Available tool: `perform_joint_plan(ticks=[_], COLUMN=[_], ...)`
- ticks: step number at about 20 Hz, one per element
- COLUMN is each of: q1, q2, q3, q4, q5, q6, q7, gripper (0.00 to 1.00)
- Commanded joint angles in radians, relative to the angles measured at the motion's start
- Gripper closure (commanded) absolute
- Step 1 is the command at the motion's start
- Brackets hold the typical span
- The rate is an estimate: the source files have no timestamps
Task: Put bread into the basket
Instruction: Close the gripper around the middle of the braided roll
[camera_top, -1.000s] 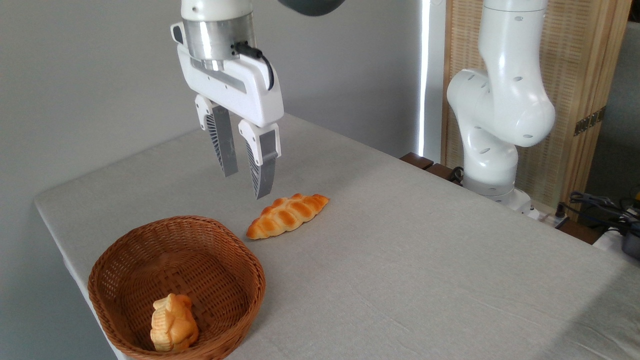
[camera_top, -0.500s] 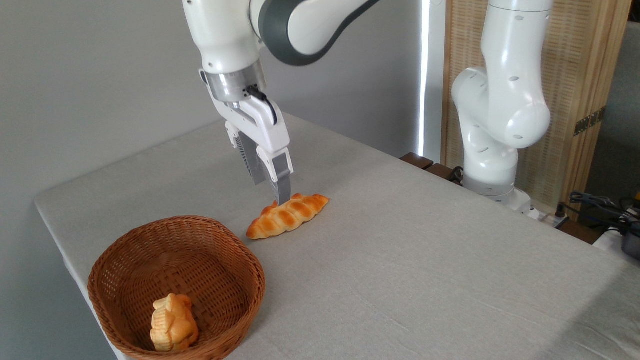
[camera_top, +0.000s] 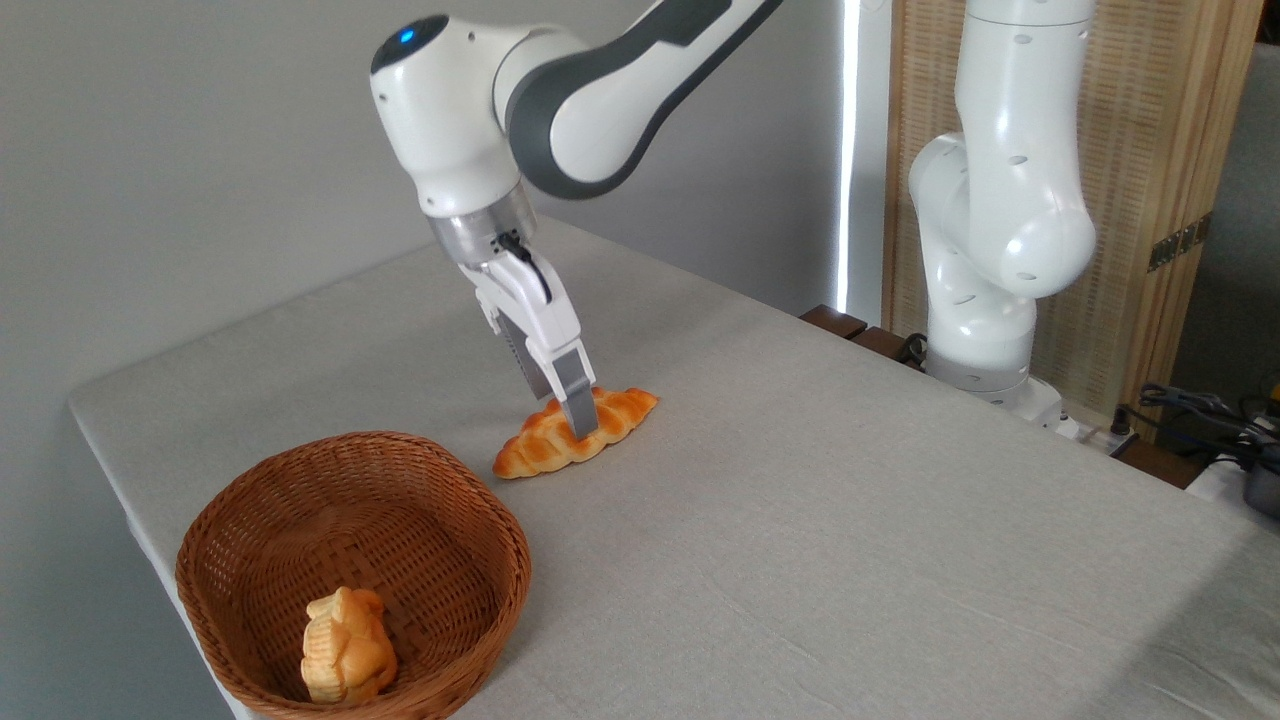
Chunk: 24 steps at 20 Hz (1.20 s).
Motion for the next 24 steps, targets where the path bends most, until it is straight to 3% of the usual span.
perform_joint_plan(ticks=[1, 6, 7, 10, 11, 24], q1=[-0.005, -0.005, -0.005, -0.005, -0.005, -0.004], q2=[0.01, 0.023, 0.023, 0.03, 0.03, 0.018], q3=[0.002, 0.002, 0.002, 0.001, 0.001, 0.002], q4=[0.0, 0.0, 0.0, 0.0, 0.0, 0.005], q5=[0.002, 0.003, 0.021, 0.051, 0.051, 0.052], q6=[0.013, 0.022, 0.021, 0.019, 0.019, 0.019], q7=[-0.007, -0.002, 0.001, 0.001, 0.001, 0.002], gripper=[0.0, 0.0, 0.07, 0.5, 0.56, 0.55])
